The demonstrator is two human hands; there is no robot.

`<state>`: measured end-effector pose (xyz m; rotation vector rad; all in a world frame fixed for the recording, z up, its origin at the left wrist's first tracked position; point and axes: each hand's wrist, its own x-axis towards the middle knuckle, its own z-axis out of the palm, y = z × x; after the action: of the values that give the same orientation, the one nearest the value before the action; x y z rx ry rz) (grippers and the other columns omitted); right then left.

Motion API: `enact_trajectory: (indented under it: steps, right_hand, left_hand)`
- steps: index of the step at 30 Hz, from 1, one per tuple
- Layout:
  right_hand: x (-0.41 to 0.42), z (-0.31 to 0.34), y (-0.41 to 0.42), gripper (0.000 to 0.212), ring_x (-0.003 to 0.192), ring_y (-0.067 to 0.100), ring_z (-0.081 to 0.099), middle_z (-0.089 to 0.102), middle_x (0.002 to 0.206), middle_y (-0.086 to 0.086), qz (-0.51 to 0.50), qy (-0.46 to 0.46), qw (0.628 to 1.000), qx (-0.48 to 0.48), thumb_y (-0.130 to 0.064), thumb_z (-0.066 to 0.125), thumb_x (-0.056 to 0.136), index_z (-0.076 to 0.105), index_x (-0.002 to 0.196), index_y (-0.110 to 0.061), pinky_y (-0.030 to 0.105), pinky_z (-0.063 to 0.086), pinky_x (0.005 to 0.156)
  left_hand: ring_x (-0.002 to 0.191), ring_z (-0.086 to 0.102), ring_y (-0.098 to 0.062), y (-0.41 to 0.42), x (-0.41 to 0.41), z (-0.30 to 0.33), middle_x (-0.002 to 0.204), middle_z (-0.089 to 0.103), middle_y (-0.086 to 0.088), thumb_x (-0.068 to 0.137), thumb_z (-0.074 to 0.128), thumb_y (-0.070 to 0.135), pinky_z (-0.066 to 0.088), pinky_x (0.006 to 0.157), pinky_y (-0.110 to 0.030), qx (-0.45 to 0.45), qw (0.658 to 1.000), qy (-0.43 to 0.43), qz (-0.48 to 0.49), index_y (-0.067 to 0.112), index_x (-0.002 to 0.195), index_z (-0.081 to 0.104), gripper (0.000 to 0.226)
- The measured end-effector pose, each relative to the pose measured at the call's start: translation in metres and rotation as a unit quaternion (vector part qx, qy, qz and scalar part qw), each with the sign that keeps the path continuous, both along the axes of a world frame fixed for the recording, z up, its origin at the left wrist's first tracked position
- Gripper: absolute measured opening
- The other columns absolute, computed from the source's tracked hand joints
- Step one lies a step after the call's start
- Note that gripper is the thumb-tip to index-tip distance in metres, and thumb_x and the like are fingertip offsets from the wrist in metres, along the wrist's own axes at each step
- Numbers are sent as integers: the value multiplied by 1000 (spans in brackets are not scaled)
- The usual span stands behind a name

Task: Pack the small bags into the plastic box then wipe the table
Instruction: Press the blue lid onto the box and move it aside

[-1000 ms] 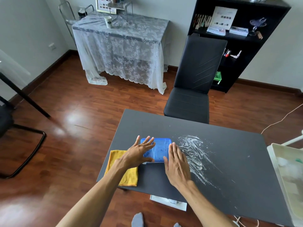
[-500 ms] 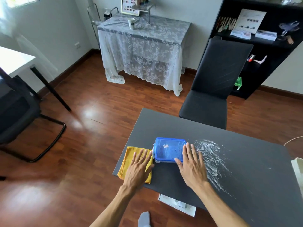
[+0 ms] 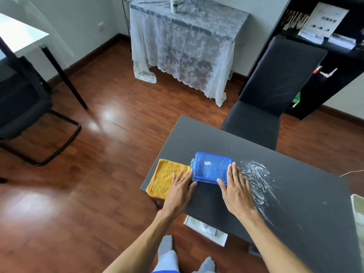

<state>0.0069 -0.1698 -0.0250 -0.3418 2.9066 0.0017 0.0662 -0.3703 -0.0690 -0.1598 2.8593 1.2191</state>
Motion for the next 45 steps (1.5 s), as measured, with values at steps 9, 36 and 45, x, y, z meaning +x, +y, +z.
enact_trajectory:
  steps: [9,36,45]
  right_hand:
    - [2,1,-3,88,152,27,17,7,166,12,-5,-5,1000,-10,-61,-6,92,11,157,-4,46,23,121]
    - [6,-16,5,76,154,22,6,-16,159,3,-8,0,997,-77,-57,6,98,6,158,-9,37,11,124]
    - [5,-22,5,69,150,24,22,-2,167,6,-38,-17,981,-190,-45,39,103,15,157,-11,37,23,121]
  left_hand:
    - [148,11,-9,9,-1,2,156,32,5,102,42,39,-15,119,-43,198,978,-33,64,23,150,31,52]
    - [135,46,-15,0,-15,1,146,48,-2,96,60,20,37,107,-23,-70,993,97,23,11,137,53,43]
    - [124,57,-21,-2,-17,0,138,57,-8,94,61,14,57,88,-34,-77,989,129,-13,12,128,61,34]
